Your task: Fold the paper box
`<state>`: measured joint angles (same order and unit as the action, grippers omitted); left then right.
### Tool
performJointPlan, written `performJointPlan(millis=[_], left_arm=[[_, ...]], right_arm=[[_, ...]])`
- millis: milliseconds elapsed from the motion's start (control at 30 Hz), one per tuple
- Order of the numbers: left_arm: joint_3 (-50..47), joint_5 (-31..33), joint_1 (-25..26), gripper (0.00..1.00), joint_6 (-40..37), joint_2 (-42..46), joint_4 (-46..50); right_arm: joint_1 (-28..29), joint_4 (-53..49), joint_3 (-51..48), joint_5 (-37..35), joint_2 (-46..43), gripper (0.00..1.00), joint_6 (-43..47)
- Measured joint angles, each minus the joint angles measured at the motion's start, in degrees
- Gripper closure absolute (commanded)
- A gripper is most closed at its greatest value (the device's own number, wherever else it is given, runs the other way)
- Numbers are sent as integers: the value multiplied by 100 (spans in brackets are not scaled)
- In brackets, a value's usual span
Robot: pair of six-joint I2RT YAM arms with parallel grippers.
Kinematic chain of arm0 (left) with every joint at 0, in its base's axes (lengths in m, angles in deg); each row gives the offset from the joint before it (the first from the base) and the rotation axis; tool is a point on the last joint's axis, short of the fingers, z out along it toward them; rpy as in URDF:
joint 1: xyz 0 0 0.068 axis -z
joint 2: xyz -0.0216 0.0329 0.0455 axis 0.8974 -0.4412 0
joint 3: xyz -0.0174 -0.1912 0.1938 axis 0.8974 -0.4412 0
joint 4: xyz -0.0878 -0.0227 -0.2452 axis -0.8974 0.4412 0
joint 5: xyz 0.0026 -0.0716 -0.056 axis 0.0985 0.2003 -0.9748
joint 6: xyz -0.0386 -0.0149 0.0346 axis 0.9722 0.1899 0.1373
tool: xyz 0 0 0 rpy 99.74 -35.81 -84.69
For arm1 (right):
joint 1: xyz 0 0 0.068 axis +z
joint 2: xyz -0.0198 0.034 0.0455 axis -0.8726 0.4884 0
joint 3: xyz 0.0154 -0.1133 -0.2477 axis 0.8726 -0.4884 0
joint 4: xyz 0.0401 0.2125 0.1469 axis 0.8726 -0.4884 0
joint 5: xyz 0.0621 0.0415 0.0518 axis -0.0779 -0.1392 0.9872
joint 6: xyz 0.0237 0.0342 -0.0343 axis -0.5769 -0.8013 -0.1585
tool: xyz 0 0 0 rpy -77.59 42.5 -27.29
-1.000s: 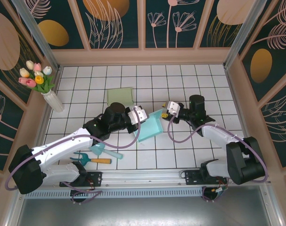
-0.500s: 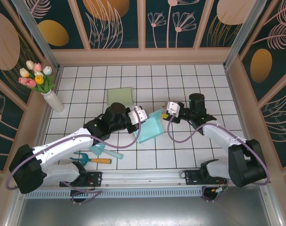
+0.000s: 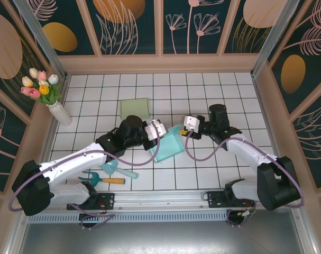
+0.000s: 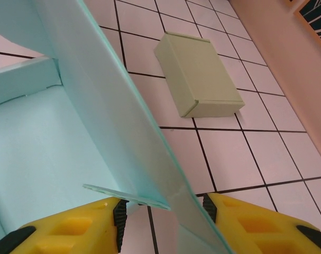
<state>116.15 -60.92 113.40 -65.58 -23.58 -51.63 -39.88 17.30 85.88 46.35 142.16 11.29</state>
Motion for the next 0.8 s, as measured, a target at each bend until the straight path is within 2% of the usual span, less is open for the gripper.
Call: performJointPlan(millis=[167,233,533,800], left_arm=[[0,-35,-9,98,0,-105,26],[2,-22,-20,98,0,-111,20],[2,9,-9,98,0,-127,63],[4,98,-9,98,0,-245,9]], right_arm=[[236,-341,350,70,26,68,219],[293,-529,501,79,74,69,315],[234,-931,614,-33,190,51,627],[345,-2024,1333,-1143,179,49,1425]])
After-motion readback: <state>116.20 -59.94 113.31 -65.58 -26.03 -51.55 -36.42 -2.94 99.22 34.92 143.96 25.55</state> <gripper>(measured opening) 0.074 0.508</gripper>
